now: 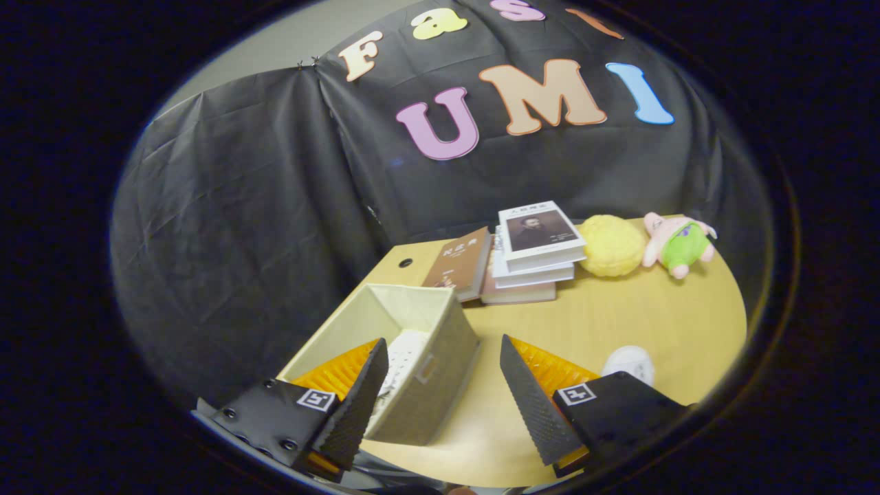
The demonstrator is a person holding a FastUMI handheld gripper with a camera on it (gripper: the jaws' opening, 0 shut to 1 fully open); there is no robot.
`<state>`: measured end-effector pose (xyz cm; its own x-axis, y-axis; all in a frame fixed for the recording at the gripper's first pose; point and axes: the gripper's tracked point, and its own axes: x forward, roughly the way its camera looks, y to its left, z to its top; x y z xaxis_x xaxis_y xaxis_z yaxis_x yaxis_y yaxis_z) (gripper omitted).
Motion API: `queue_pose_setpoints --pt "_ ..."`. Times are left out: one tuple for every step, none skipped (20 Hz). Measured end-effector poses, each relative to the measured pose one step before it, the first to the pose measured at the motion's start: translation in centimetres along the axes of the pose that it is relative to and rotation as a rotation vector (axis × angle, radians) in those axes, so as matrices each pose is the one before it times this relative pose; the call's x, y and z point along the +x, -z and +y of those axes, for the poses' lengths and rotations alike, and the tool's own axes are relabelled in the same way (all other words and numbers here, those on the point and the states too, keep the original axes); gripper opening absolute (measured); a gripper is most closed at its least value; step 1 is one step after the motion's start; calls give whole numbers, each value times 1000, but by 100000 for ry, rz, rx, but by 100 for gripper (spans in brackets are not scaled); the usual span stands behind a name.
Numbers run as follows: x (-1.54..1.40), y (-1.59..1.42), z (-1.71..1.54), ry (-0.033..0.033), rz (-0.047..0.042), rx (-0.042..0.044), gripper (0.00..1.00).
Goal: Open the storage box then place both shoes into the box .Put the left shoe in first, then the right shoe, with the right side of both shoes facing outward in a uniform manner.
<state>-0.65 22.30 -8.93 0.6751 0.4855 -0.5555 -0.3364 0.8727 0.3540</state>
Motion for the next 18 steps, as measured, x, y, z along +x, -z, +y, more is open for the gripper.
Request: queue_pose_setpoints --pt "-401 215 -1487 2149 222 -629 100" --pt "-484 194 -1508 2054 204 -66 100" --pt "-403 138 -1552 2103 78 -86 100" --pt "-262 290 -1591 1959 142 -235 100" --pt "-248 302 -1431 1792 244 -417 100" --pt "-268 858 -1834 2201 834 -439 100" --pt "-236 433 -1486 1801 751 -17 100" --pt "2 427 -1411 1888 604 377 100" --pt "-171 402 -1216 1336 647 379 100" --pt "-37 580 -1272 1498 721 116 100" --pt "-13 590 -1255 1646 956 -782 100" --pt "51 876 -1226 1770 1487 -1335 100" --pt "104 809 -1045 1500 1549 -1295 100" --pt "282 915 -916 1293 1900 -1177 100" --pt "318 944 -931 942 2088 -1039 100" --pt "473 1031 -749 799 2225 -959 100" --pt "394 1091 -569 489 2728 -984 100" --pt "581 1004 -386 105 2239 -300 100"
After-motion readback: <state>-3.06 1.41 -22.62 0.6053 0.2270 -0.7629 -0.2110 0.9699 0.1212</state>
